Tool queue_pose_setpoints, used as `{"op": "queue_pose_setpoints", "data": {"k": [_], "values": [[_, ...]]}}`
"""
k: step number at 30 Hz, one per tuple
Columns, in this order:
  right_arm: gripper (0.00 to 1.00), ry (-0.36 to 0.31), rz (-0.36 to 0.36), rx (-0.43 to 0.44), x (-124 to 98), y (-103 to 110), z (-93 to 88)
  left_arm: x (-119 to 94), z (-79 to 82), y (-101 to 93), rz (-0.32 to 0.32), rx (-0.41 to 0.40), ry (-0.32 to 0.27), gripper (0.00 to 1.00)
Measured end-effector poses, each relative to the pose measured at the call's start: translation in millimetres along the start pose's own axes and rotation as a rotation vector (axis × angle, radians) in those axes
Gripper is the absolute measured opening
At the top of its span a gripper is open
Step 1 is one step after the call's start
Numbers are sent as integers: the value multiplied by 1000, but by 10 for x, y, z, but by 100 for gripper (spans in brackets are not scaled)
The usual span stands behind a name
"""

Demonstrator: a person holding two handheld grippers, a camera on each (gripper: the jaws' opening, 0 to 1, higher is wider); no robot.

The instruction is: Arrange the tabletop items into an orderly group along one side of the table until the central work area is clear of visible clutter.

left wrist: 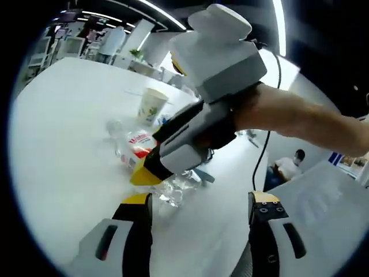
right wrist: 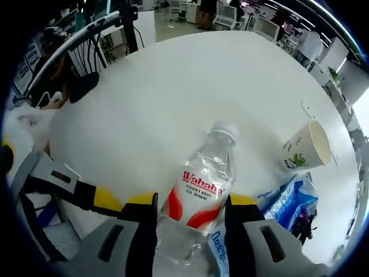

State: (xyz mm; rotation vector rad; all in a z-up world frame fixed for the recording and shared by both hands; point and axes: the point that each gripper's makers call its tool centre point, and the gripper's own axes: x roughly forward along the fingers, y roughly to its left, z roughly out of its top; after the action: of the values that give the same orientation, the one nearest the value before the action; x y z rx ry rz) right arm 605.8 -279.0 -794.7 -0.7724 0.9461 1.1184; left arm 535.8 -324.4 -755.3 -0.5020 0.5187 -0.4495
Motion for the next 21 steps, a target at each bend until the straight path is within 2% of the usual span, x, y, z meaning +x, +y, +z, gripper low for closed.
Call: {"op": "queue_pose_setpoints", "data": {"k": [3, 6, 8, 11, 12, 14, 15, 16, 18, 21], "values": [[41, -19, 13, 22, 16, -30, 33, -42, 67, 78, 15, -16, -21, 63], [34, -54, 47, 92, -2, 6, 77, -81, 169, 196, 29, -69, -61, 62], [34, -48, 42, 58, -24, 21, 40, -108, 243, 286, 45, -119, -92, 62], [34, -57, 35, 55, -26, 29, 40, -168, 391, 459, 83, -145, -140, 59], [34, -62, 37, 62, -24, 16, 69, -163, 375, 458, 70, -123, -116, 63], [34, -59, 42, 69, -29, 7, 65, -146, 384, 487, 87, -114, -95, 67], [33, -60, 45, 77, -33, 5, 64, -132, 395, 473, 75, -95, -91, 65], [33, -67, 49, 84, -24, -9, 64, -137, 438, 380, 6, -119, -101, 63], [33, -82, 57, 104, -21, -16, 63, -132, 425, 409, 26, -133, -95, 64], [33, -89, 64, 123, -44, -17, 45, -160, 443, 412, 2, -160, -107, 62]]}}
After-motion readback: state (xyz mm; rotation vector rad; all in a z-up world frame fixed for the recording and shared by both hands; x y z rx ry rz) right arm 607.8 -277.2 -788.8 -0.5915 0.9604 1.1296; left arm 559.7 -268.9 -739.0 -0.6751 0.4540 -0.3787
